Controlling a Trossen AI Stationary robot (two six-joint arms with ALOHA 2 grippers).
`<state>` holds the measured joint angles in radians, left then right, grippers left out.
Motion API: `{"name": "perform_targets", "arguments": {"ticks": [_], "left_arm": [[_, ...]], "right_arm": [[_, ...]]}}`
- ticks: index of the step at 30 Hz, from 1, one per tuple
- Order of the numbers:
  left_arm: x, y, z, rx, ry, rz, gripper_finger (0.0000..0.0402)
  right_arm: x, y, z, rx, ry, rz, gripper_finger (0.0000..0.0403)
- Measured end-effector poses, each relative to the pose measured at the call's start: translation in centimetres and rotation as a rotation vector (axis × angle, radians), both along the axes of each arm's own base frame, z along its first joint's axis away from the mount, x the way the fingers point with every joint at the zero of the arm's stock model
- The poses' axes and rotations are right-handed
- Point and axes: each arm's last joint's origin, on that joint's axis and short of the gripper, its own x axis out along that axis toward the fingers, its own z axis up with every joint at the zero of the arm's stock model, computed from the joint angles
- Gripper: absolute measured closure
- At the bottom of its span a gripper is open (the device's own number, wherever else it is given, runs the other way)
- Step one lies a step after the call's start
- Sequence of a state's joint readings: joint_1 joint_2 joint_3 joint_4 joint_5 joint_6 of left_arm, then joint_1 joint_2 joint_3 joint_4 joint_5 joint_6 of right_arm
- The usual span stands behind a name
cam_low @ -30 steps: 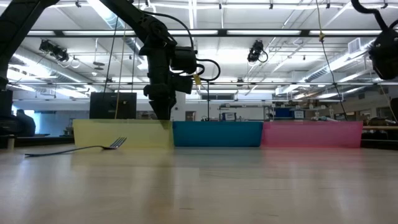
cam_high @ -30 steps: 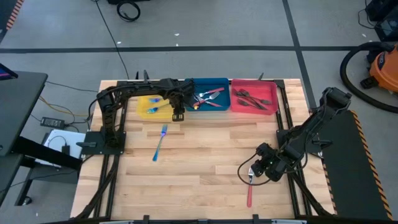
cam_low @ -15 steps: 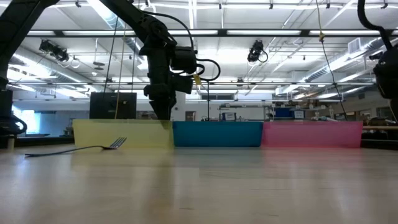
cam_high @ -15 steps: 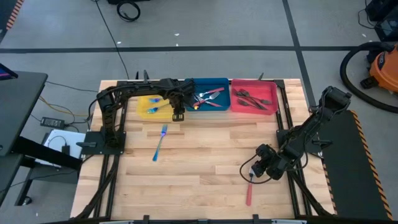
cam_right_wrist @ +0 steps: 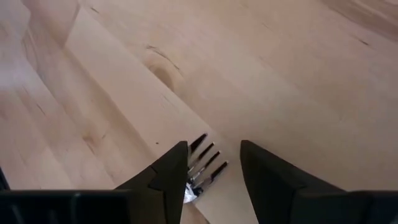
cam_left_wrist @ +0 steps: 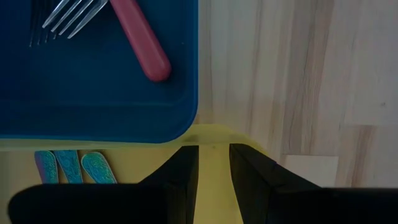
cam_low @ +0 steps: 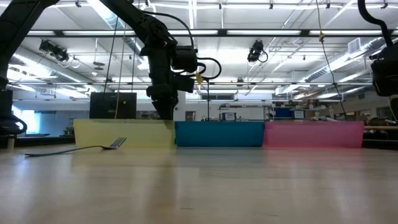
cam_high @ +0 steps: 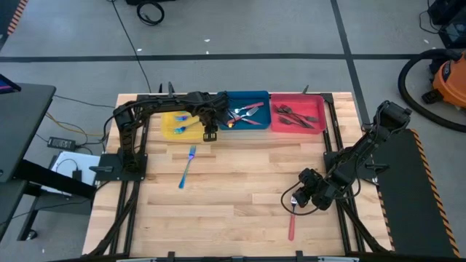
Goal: Sort silverware by color (type)
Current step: Put the pink fork into the blue bin
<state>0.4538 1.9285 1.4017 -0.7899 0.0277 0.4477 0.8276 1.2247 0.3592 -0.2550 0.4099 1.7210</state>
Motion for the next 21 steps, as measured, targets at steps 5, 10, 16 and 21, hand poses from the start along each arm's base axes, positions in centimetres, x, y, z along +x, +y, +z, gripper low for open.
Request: {"name": "perform_targets", "arguments": {"ticks": [5, 10, 16, 21], "left_arm": [[0.00, 0.00, 0.00, 0.000, 0.000, 0.000, 0.0310], [0.00, 0.00, 0.00, 0.000, 0.000, 0.000, 0.0310], [0.00, 0.01, 0.00, 0.000, 0.000, 0.000, 0.0310], [0.00, 0.01, 0.00, 0.000, 0.000, 0.000, 0.0310]], "right_arm": [[-0.01, 0.01, -0.01, 0.005, 0.005, 0.003, 0.0290], [0.12, 0.15, 0.15, 0.027, -0.009, -0.009, 0.0375], [0.11, 0.15, 0.14, 0.054, -0.003, -0.043, 0.0386], [0.36, -0.18, 0.24, 0.069, -0.009, -0.083, 0.0395]]}}
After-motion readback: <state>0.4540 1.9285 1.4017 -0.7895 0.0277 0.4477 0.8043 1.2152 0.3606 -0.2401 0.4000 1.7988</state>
